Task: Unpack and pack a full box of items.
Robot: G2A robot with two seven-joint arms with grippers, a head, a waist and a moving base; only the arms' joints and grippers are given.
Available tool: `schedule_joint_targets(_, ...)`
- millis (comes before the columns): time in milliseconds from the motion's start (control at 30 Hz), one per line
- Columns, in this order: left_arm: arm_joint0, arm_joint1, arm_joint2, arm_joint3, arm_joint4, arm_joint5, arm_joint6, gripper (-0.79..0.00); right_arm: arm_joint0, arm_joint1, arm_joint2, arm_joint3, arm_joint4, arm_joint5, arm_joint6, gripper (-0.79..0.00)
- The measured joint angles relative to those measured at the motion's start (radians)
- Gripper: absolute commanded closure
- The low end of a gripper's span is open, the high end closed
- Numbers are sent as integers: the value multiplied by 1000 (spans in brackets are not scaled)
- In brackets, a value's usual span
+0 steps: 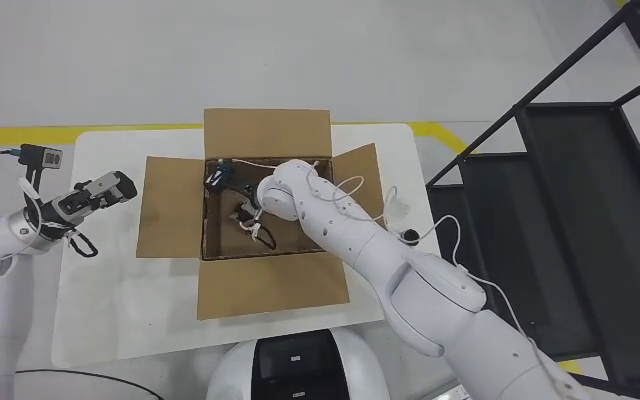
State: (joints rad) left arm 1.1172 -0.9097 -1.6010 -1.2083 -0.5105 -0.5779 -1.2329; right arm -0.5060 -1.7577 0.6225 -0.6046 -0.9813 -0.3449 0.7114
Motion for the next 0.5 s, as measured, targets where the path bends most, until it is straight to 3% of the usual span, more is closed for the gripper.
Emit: schedule_joint_targets(500,0,0,0,0,0,0,0,-785,-66,35,20,-64,-82,36,80,-274)
